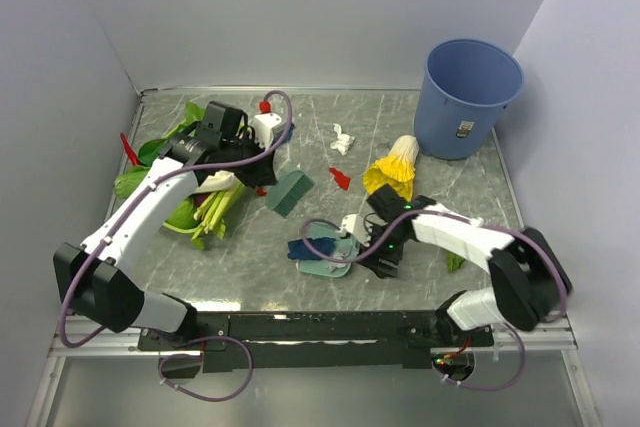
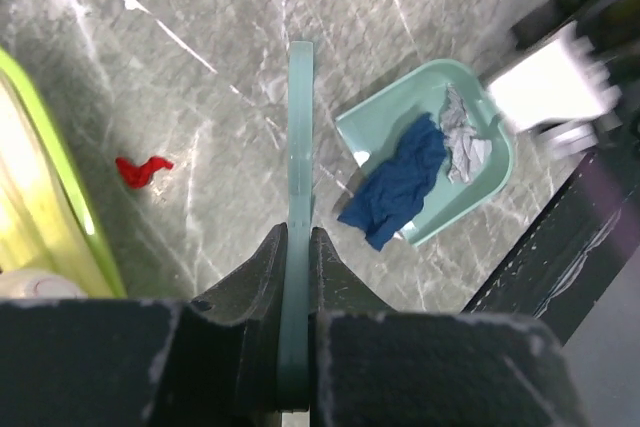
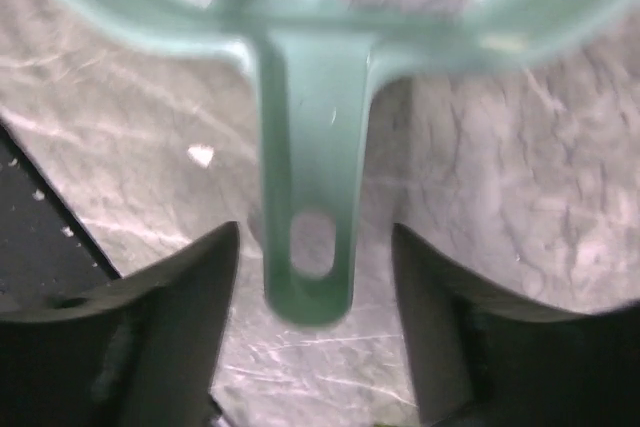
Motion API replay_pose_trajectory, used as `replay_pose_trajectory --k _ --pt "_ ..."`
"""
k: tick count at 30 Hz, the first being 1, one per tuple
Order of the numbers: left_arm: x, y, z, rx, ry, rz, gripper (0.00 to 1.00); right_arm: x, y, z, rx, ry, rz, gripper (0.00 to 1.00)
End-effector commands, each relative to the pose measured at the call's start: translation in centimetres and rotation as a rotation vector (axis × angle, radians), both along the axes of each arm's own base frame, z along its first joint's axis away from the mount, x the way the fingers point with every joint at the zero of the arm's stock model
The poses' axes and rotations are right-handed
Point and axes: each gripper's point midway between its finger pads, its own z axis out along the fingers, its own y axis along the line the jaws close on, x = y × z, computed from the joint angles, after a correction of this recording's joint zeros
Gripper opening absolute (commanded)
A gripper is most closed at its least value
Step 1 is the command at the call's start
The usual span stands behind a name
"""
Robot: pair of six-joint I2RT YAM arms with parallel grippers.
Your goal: Sweep away the paper scraps from the table
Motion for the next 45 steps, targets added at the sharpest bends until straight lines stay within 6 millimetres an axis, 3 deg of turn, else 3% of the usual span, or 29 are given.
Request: replay_pose_trajectory --k 1,9,16,19,21,24,29,32,38,40,45 --pt "-1.2 0.8 0.4 0.02 -0.038 -0.028 0.01 0.5 1.8 2.5 0.231 -0.093 0.068 0.76" --pt "-4.6 2.7 -4.0 0.094 0.102 -0.017 0.01 0.5 2.5 3.4 0.361 -0.146 0.079 0.73" --pt "-5.3 4.2 -6.7 0.169 0.141 0.021 0.01 0.8 3.1 2.3 0.349 -0.079 0.087 0.64" --pt "-5.6 4.1 -7.3 0.178 0.167 0.0 0.01 1.6 3.8 2.2 0.349 -0.06 0.052 0.57" --pt "-5.7 3.6 -7.4 0.168 0.204 -0.021 0.01 1.5 4.0 2.1 0.338 -0.028 0.022 0.44" --pt "-5.7 2.2 -6.3 0.114 0.223 -0.066 0.01 1.9 4.0 2.7 0.338 -0.045 0.005 0.31" --pt "-5.7 -0.6 -4.7 0.04 0.209 -0.15 0.01 1.6 3.8 3.5 0.316 -0.057 0.024 0.18" --pt "-5.6 -2.5 -3.5 -0.001 0.199 -0.187 0.01 1.8 3.5 3.5 0.261 -0.053 0.006 0.12" --pt "-5.6 -5.6 -3.8 -0.014 0.215 -0.244 0.01 1.7 3.8 3.8 0.243 -0.017 -0.019 0.09" --pt "-4.7 -5.5 -4.2 0.026 0.195 -0.218 0.01 1.6 3.8 3.7 0.246 -0.02 -0.02 0.08" --pt "-2.1 -4.5 -2.0 0.095 0.059 -0.16 0.01 1.5 3.3 3.4 0.243 -0.035 -0.042 0.06"
